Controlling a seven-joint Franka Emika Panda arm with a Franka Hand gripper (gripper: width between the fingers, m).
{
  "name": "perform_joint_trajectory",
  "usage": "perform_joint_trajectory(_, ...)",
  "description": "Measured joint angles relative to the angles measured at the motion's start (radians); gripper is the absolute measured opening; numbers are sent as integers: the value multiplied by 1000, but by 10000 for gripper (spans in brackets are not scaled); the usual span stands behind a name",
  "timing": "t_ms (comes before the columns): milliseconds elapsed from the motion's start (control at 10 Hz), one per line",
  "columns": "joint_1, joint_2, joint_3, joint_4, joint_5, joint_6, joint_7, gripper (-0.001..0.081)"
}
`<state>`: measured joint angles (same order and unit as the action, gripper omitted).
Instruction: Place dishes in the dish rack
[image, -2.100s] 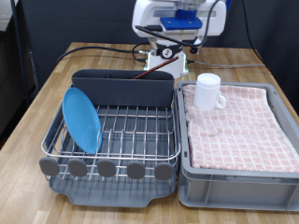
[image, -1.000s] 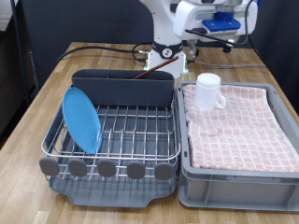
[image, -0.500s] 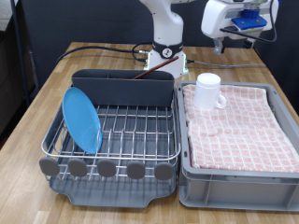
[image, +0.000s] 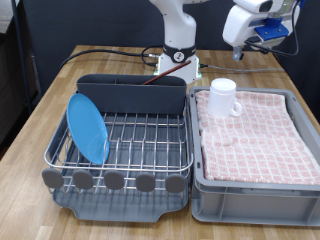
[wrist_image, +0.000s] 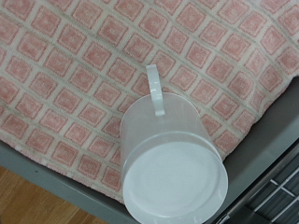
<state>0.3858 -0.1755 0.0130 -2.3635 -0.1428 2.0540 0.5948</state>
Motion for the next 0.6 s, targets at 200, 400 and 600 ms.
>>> perform_joint_trajectory(200,0,34,0,0,-13,3,-8,802)
perform_joint_trajectory(400,-1,71,-1,-2,-32,21,-8,802)
perform_joint_trajectory(600,-1,106,-3,-13,-40,77,-15,802)
